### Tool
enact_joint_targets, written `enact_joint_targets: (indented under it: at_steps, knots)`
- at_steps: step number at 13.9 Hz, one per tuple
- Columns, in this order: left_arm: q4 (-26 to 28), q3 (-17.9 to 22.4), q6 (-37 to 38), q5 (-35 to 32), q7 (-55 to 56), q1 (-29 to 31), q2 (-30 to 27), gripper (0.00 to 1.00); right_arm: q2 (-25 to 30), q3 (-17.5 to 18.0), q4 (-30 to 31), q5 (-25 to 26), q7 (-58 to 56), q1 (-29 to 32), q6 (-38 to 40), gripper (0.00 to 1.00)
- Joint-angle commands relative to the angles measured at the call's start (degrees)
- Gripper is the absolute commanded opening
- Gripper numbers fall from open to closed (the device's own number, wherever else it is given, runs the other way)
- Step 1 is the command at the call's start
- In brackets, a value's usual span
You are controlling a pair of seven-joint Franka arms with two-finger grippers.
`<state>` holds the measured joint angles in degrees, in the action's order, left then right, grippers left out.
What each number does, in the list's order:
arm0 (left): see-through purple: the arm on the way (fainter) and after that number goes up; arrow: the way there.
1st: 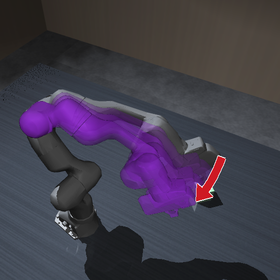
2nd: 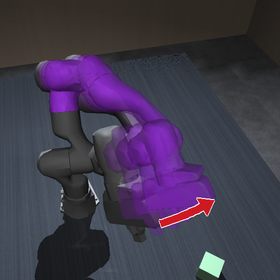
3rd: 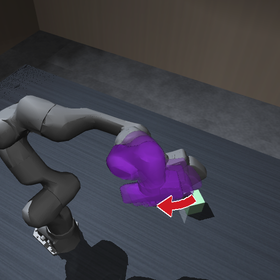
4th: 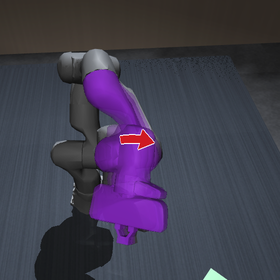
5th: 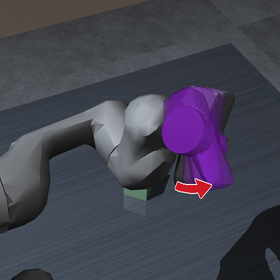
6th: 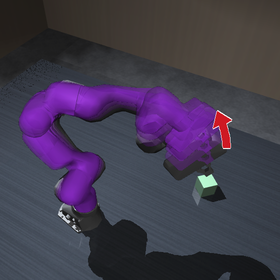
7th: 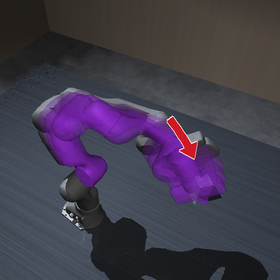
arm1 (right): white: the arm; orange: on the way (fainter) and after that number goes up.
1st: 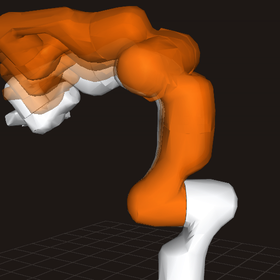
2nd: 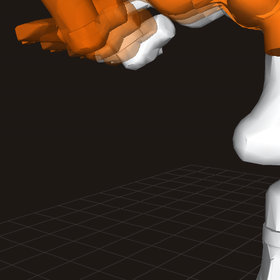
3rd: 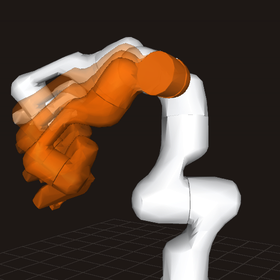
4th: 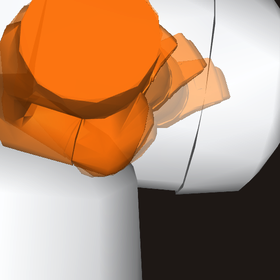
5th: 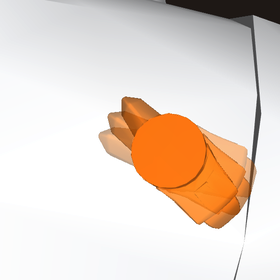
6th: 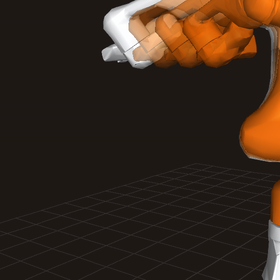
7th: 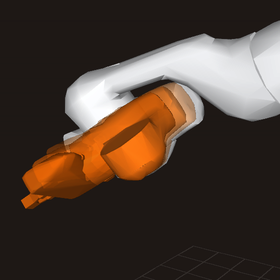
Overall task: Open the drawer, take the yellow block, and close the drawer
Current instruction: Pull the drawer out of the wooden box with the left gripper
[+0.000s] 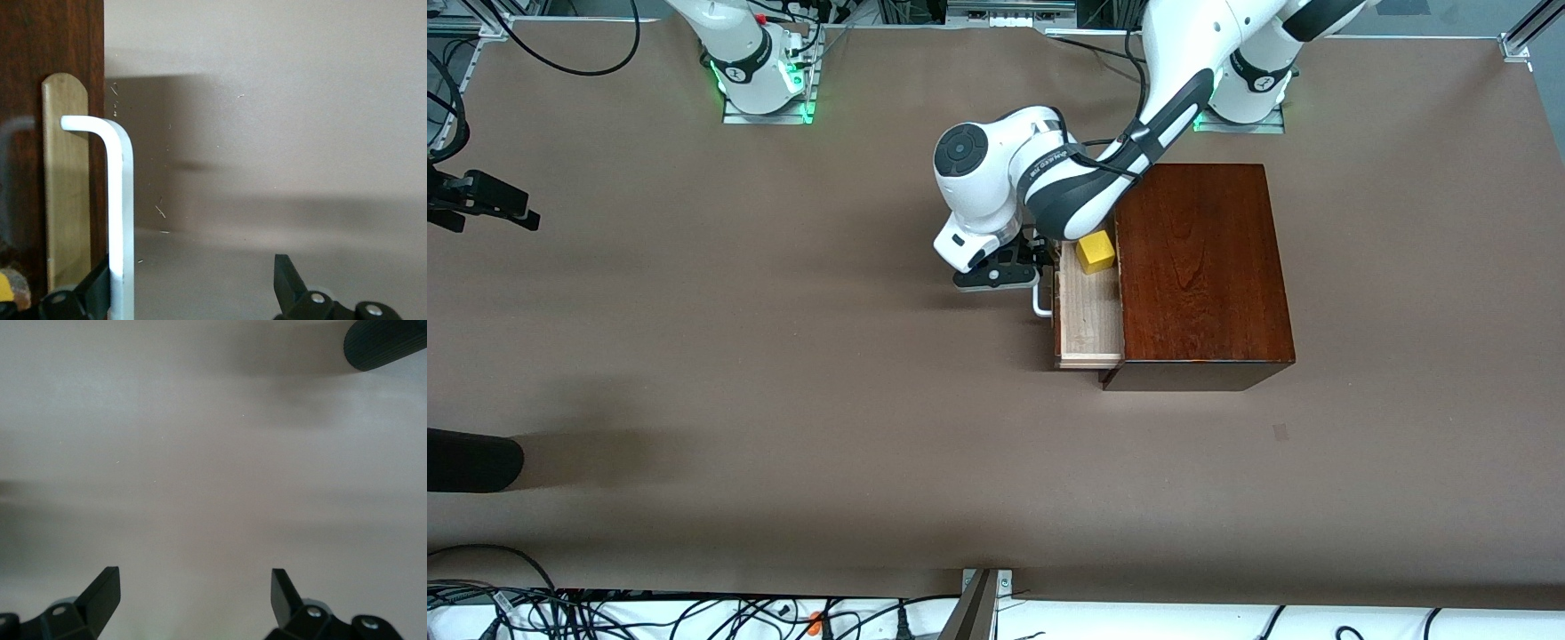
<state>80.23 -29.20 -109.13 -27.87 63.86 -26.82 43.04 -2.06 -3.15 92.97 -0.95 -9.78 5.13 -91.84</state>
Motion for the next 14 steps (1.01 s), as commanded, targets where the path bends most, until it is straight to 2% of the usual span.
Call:
enact_joint_targets:
  at_steps: [1,9,14]
  knots:
    - [-4.02,-0.25,-1.35,1.77,1.71,-2.27,2.05,1.00,-0.05,0.08,-0.59,-0.98,0.11,0.41,0.79,1.00]
    - [-4.55,-0.16,-5.74,2.82,2.94,-3.41,2.57,1.00,-0.14,0.08,-0.59,-0.98,0.11,0.41,0.79,1.00]
    - [-7.71,-0.16,-5.83,2.82,3.82,-4.38,4.07,1.00,-0.05,0.17,-0.68,-0.98,0.02,0.32,1.49,1.00]
